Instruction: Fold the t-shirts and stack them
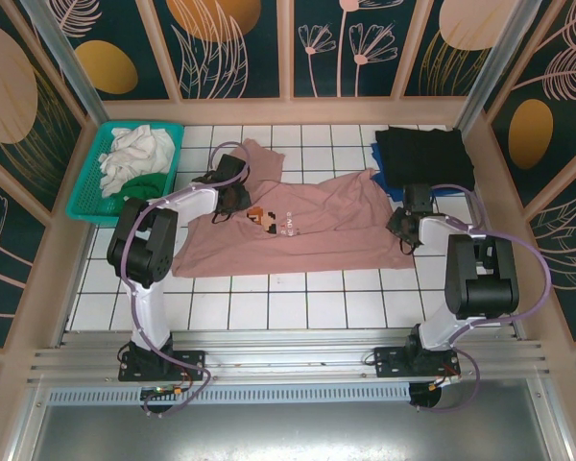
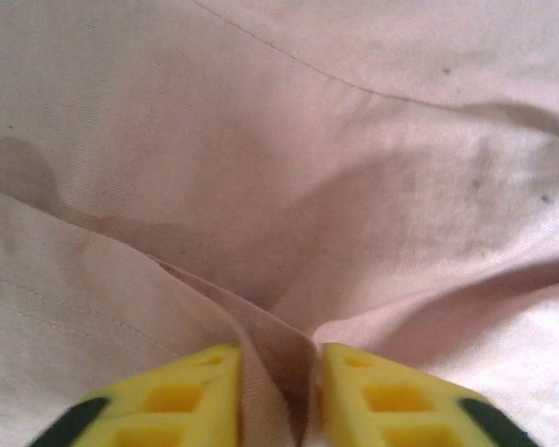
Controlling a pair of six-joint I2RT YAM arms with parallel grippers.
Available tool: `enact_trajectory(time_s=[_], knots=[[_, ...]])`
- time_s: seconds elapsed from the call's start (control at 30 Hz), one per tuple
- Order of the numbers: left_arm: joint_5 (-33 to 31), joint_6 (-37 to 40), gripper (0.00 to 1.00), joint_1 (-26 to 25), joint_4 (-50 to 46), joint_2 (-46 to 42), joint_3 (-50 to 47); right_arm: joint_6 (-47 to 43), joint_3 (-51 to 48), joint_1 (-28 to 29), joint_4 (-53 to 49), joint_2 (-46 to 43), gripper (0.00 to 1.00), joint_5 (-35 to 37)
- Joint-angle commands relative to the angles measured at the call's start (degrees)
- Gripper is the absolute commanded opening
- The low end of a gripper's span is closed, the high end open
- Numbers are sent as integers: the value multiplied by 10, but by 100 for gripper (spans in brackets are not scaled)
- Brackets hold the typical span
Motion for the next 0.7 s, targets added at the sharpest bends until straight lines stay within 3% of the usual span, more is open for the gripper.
enact_trajectory(time_s=[0.0, 0.13, 0.3, 0.67], knots=[[-12, 8, 17, 1, -24, -34, 5, -3, 11, -8, 12, 5, 30, 8], [-13, 12, 0, 2, -29, -56, -2, -4, 9, -9, 12, -1, 16, 4], [-9, 13, 0, 2, -28, -98, -24, -5, 0, -9, 7, -34, 1, -5], [-10, 10, 0, 0, -27, -156, -79, 3, -34, -8, -3, -126, 0, -18]])
